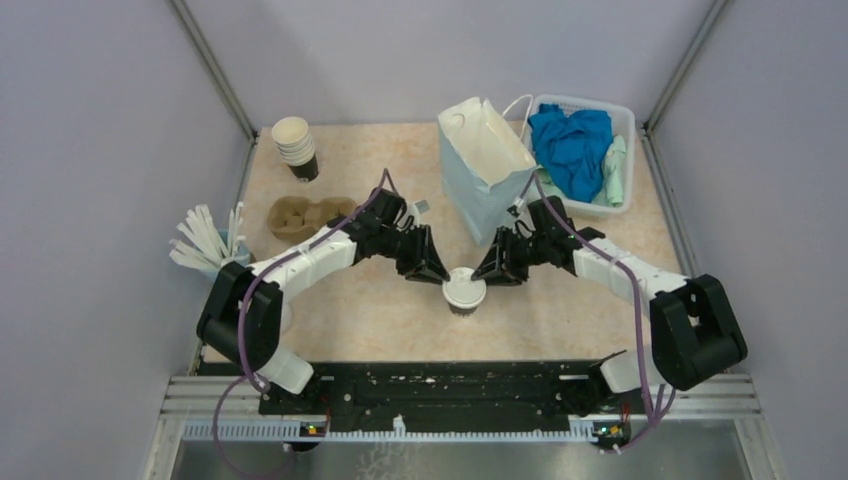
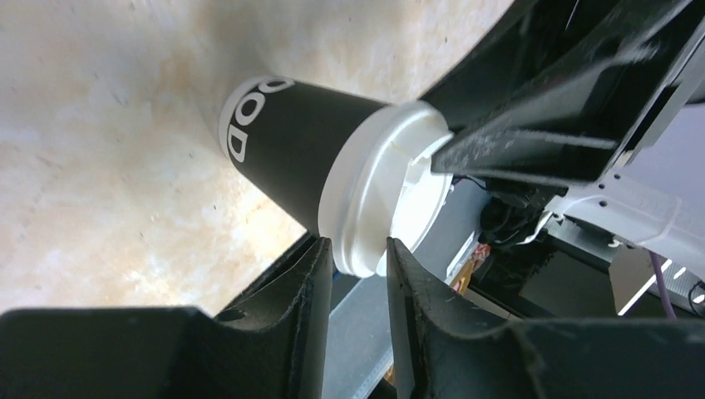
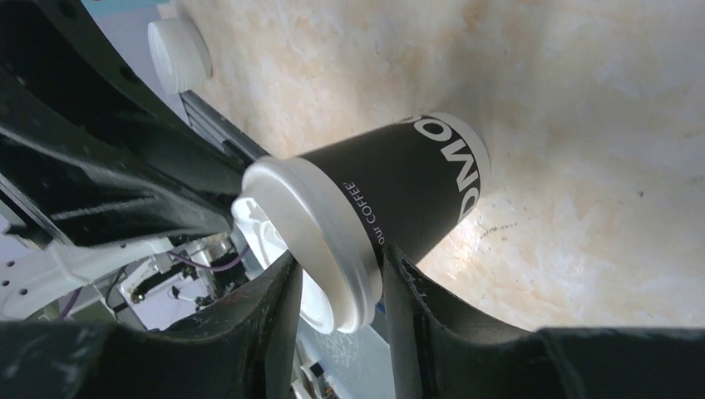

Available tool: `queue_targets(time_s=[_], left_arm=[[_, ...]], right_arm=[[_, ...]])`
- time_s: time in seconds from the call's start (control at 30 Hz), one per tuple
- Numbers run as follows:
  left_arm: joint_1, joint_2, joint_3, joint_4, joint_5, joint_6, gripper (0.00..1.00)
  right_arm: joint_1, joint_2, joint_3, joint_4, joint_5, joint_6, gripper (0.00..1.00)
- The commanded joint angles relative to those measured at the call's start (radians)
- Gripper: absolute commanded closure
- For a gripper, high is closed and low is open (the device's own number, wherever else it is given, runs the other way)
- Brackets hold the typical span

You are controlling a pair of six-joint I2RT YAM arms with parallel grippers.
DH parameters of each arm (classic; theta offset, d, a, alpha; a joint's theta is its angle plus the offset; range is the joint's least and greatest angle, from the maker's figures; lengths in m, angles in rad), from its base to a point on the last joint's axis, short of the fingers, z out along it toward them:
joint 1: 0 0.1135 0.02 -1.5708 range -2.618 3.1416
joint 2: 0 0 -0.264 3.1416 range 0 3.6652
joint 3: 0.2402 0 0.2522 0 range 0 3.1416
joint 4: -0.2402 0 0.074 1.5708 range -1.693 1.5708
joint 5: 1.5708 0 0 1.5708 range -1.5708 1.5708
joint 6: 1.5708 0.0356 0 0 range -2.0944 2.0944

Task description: Pack the takeout coffee

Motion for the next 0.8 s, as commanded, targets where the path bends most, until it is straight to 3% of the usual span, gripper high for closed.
queue_targets(time_s=[0.0, 0.23, 0.4, 0.5, 0.67, 0.77], left_arm=[[-0.058, -0.065, -0.076, 0.045, 0.009, -0.084, 0.64], [-0.067, -0.107, -0.040, -0.039, -0.032, -0.055, 0.55], [-0.035, -0.177, -0.062, -0.063, -0.042, -0.052, 0.41], [-0.031, -0.182, -0.083, -0.038, -0.020, -0.082, 0.38], [-0.031, -0.171, -0.153, 0.078, 0.033, -0.179, 0.52], [-0.031, -0.148, -0.149, 0.102, 0.042, -0.178, 0.45]], right_arm=[[-0.011, 0.082, 0.088, -0.019, -0.004, -0.098, 0.59], [-0.036, 0.037, 0.131, -0.125, 0.009, -0.168, 0.35], [-0.053, -0.052, 0.084, -0.141, -0.023, -0.161, 0.27], [-0.063, -0.096, 0.043, -0.123, -0.028, -0.130, 0.26], [-0.071, -0.112, -0.024, -0.037, -0.061, -0.070, 0.40], [-0.071, -0.117, -0.039, -0.025, -0.068, -0.061, 0.42]])
